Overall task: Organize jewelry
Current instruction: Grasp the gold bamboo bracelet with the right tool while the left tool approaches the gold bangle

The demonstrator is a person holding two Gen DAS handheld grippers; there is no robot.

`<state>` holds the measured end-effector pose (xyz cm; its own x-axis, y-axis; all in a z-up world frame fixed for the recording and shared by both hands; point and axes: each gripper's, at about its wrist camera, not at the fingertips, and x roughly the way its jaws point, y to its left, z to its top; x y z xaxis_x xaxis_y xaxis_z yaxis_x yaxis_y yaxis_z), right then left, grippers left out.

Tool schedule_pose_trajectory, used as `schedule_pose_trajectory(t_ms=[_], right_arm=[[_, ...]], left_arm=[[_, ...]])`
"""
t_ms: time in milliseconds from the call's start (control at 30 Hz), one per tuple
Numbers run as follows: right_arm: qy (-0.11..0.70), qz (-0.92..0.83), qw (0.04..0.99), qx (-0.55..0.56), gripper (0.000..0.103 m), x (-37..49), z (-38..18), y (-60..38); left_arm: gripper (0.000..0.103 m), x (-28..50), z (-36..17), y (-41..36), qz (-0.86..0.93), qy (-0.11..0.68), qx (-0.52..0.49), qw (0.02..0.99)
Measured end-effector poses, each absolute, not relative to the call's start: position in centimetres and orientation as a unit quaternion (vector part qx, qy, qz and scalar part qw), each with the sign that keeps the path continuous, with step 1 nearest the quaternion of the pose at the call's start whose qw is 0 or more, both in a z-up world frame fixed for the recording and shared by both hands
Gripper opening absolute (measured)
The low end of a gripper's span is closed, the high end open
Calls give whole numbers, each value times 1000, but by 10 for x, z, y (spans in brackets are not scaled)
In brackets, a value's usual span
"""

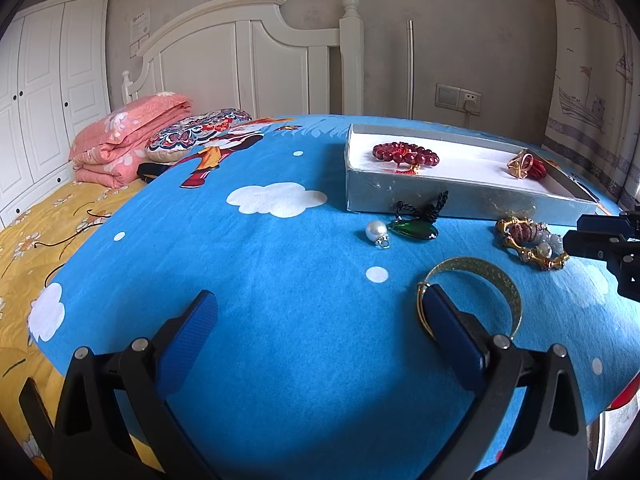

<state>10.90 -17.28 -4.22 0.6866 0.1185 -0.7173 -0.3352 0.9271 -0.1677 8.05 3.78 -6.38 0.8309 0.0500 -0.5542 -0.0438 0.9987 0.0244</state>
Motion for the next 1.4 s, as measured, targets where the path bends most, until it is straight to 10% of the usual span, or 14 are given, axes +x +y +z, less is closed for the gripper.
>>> schedule_pose_trajectory(t_ms=[900, 1400], right_arm=[[340, 110, 931, -75, 15, 98, -50, -169], [317, 79, 945, 8, 14, 76, -44, -241]], left_arm=[[97, 73, -45, 18, 6, 283, -16, 959], [36, 91, -54, -31, -23, 313, 31, 949]])
